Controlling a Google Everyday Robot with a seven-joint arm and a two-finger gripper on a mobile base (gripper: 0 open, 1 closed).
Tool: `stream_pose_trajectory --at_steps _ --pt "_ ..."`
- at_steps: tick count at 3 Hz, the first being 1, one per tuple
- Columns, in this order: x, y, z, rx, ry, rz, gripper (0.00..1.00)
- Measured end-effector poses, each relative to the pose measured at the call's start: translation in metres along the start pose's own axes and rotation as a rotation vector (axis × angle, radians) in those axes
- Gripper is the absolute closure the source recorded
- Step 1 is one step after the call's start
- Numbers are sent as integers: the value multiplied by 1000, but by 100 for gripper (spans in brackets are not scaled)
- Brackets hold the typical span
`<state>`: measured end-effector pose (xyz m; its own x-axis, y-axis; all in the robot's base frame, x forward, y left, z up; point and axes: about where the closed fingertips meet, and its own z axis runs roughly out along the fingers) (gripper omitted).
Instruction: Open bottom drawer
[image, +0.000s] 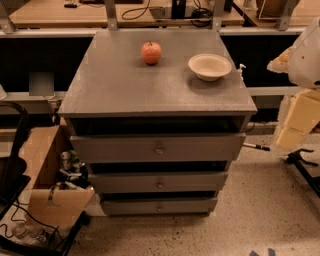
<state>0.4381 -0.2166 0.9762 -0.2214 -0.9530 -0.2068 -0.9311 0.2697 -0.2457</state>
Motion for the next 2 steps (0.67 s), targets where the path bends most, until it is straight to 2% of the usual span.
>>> stream_pose_trajectory --at_steps 1,2 --pt "0 0 0 0 0 0 0" --pt "1 -7 12 26 -17 4 0"
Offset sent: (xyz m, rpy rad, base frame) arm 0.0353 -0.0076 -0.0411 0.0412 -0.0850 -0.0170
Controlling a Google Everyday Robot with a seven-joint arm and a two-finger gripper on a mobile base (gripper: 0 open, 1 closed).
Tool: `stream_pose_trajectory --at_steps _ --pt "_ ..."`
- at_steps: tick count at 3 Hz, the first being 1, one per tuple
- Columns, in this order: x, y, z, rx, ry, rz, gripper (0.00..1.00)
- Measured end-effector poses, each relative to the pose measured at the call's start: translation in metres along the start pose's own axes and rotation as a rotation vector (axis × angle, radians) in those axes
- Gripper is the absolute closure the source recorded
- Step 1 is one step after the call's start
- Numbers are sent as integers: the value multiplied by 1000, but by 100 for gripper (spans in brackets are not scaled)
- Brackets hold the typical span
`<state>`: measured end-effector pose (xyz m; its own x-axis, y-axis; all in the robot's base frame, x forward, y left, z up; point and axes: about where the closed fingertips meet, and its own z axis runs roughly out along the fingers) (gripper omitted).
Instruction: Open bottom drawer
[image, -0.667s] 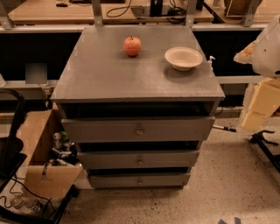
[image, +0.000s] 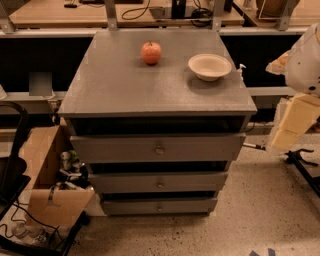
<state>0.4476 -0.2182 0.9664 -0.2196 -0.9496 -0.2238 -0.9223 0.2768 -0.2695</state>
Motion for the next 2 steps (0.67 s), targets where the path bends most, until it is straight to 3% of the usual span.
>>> stream_pose_trajectory --at_steps 1,2 --pt "20 12 49 51 -47 58 0" --pt "49 41 103 61 -48 126 0"
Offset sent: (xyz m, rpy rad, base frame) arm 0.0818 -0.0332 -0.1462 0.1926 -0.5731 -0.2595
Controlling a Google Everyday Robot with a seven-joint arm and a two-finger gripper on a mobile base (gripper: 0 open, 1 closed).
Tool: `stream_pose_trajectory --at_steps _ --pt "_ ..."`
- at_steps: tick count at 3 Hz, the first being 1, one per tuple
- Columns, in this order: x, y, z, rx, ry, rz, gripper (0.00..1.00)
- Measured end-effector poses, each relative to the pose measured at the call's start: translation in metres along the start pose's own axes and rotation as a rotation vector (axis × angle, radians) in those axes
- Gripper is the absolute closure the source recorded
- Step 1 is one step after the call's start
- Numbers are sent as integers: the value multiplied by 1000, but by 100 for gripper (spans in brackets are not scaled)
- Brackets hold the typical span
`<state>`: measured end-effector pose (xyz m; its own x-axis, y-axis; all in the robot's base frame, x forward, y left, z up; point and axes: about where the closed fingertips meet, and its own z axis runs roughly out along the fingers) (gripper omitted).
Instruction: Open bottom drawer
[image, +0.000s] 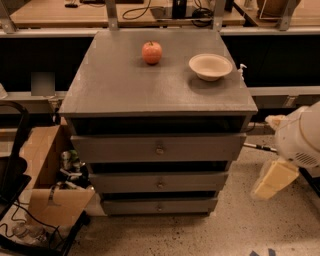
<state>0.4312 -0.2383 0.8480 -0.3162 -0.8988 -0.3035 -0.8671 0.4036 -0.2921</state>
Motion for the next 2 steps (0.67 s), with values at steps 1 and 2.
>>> stream_pose_trajectory --at_steps 1,2 --pt "33 29 57 16 22 47 0" --pt "75 61 139 8 78 95 0"
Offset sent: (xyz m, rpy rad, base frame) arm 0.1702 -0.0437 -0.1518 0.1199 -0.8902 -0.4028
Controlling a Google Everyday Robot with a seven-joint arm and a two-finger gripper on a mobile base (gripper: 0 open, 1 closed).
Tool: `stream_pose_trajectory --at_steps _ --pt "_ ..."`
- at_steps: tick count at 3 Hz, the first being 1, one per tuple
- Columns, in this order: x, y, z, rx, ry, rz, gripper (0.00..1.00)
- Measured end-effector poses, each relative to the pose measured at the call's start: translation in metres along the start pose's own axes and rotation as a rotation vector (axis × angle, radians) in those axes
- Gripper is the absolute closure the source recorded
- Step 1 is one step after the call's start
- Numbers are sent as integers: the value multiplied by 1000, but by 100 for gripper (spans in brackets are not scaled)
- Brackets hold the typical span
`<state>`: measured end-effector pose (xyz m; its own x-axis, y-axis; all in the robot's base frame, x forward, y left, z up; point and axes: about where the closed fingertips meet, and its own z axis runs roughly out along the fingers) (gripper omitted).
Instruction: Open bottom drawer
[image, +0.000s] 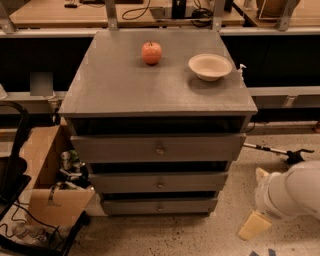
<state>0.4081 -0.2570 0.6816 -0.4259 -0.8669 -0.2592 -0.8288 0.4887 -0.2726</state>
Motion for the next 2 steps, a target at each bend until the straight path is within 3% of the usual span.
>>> stream_pose_trajectory --at_steps 1,2 --pt "5 -15 67 51 -30 48 0" --pt "-4 -31 74 114 -69 64 0"
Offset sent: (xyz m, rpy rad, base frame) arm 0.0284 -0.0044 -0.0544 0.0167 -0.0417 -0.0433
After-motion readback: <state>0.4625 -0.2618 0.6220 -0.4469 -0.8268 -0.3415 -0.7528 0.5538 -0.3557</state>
